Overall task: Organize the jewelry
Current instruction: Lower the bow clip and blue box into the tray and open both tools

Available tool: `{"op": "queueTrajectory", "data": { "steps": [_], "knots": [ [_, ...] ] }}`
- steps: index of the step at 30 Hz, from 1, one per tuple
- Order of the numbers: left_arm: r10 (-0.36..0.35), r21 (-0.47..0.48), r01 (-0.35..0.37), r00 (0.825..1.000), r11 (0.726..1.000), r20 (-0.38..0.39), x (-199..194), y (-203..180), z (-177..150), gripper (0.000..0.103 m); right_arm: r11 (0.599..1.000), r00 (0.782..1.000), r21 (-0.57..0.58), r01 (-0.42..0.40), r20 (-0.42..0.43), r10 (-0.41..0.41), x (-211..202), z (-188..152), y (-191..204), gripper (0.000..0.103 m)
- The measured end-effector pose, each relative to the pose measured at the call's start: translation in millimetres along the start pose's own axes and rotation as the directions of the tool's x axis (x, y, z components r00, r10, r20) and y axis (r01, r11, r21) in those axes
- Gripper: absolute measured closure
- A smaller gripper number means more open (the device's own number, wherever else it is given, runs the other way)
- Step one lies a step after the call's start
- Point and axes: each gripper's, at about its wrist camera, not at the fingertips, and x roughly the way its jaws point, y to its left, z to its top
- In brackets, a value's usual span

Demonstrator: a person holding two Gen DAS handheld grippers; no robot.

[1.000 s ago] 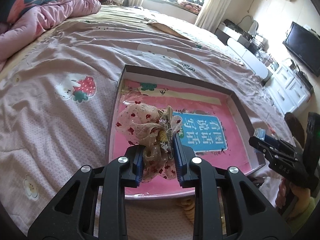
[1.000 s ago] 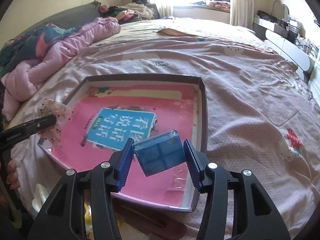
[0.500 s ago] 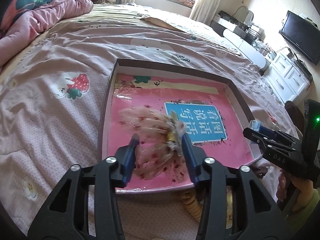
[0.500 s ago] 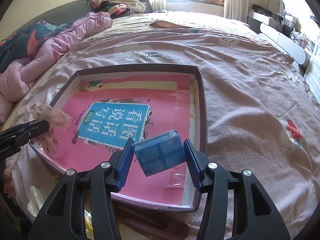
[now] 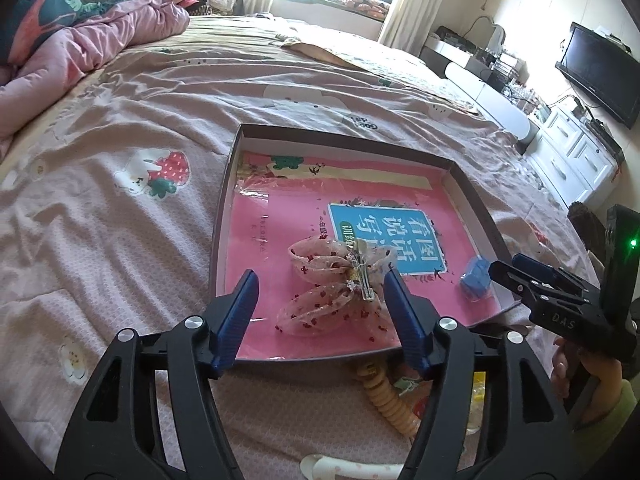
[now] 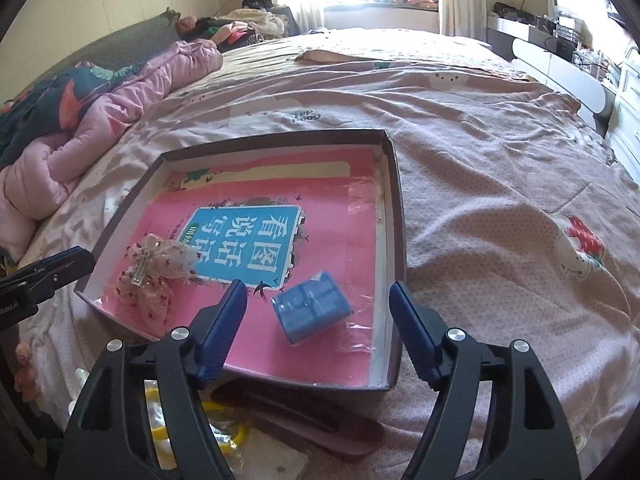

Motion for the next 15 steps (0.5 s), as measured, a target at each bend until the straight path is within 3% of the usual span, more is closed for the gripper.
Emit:
{"op": "queueTrajectory", "data": {
  "steps": [6,15],
  "knots": [
    [0.0,0.009,-0.001,1.0,1.0,0.021,-12,-4,-2,0.039,1.0,0.999,0.006,-0.013,0.048,0.012,-23,-2,0,0.019],
    [-0.004,0.019,0.003,0.998,1.0,0.062,-35,-8,-3,0.029,0.999,0.995,-0.001,-0.035,0.089,0.035,-59,-10,2,0.015]
  ]
}}
